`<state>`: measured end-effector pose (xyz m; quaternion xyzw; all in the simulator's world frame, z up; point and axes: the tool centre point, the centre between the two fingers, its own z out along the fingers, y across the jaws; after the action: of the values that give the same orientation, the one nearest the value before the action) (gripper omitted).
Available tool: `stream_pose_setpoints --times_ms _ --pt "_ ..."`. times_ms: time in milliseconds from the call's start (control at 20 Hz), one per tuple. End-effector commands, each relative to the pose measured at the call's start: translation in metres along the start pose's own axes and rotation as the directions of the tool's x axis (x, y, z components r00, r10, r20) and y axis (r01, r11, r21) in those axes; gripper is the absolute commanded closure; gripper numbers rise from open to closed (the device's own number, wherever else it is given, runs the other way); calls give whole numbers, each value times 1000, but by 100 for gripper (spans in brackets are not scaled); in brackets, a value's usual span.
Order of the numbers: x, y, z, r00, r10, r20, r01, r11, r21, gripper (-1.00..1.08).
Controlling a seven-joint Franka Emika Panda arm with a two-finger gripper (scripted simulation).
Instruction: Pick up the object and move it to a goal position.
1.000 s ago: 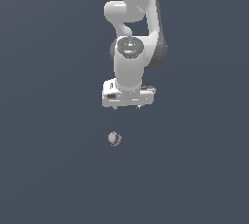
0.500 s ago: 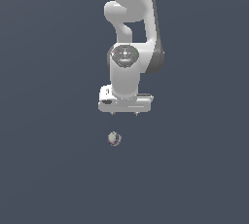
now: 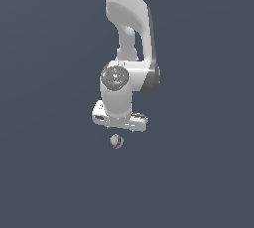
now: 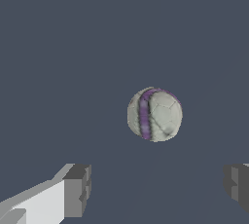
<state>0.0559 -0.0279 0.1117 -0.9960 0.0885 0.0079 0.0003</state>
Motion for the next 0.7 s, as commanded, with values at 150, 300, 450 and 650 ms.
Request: stream_pose_setpoints --times_ms 150,300,450,650 --pt "19 10 16 997 74 -10 -74 997 2 -92" --pt "25 13 21 995 98 -14 -98 995 2 -92" --pt "28 14 24 994 110 -15 -110 994 3 -92" --pt "28 15 24 994 109 -14 -109 994 2 -92"
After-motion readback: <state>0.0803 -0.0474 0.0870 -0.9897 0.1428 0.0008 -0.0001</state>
